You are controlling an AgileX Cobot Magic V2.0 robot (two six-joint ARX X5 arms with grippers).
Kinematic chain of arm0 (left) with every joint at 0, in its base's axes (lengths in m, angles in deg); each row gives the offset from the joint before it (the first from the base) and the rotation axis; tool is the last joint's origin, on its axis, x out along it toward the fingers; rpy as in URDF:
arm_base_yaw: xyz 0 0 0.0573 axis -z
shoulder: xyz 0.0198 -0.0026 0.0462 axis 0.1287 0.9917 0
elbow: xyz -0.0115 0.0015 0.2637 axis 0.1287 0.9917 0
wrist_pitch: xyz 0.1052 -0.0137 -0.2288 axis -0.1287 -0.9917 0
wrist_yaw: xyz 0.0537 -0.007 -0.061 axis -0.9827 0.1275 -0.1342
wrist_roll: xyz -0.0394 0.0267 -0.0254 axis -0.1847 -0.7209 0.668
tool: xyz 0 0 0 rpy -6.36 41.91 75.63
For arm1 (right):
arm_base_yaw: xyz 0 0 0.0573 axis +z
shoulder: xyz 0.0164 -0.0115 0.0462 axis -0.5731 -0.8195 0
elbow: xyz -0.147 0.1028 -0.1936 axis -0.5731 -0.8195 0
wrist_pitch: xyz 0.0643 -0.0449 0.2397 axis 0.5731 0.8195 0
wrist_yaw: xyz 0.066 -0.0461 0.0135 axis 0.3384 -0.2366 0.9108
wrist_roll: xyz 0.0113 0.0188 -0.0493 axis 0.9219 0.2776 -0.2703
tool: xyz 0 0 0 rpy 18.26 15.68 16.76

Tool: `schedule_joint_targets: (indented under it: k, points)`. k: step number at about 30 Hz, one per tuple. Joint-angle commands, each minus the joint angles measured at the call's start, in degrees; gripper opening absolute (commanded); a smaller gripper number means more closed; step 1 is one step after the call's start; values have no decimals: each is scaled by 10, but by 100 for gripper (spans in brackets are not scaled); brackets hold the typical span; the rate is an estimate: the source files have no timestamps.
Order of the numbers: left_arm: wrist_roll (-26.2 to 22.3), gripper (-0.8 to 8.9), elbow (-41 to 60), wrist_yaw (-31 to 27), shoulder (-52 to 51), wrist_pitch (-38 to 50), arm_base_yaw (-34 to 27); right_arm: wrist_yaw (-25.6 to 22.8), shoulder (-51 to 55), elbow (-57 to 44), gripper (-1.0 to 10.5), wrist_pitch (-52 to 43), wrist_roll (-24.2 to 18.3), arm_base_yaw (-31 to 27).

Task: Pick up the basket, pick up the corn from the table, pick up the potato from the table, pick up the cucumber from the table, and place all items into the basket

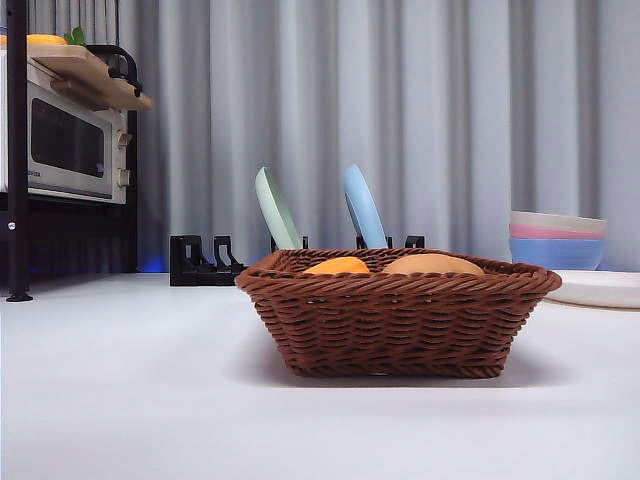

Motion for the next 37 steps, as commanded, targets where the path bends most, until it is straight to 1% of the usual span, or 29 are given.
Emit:
schedule_joint_targets:
  k: [1, 7, 9, 14, 18, 35, 36, 37]
  points:
    - [9, -3, 32, 10, -10, 8, -7, -2, 0, -3, 2, -3, 5, 1]
    - [16, -3, 85, 11, -15, 9, -10, -2, 0, -3, 1, -3, 5, 1]
    - [22, -3, 87, 9, -15, -9, -10, -2, 0, -3, 2, -3, 5, 1]
    - [26, -3, 87, 11, -15, -21, -10, -2, 0, -3, 1, -3, 5, 1]
    - [68, -3, 87, 33, -11, -20, -9, -2, 0, -3, 1, -3, 5, 1]
    - [68, -3, 87, 37, -11, -20, -9, -2, 0, -3, 1, -3, 5, 1]
    - [68, -3, 87, 37, -11, -20, -9, -3, 0, -3, 2, -2, -1, 1]
    - [68, -3, 87, 37, -11, -20, -9, -5, 0, -3, 1, -2, -24, 1]
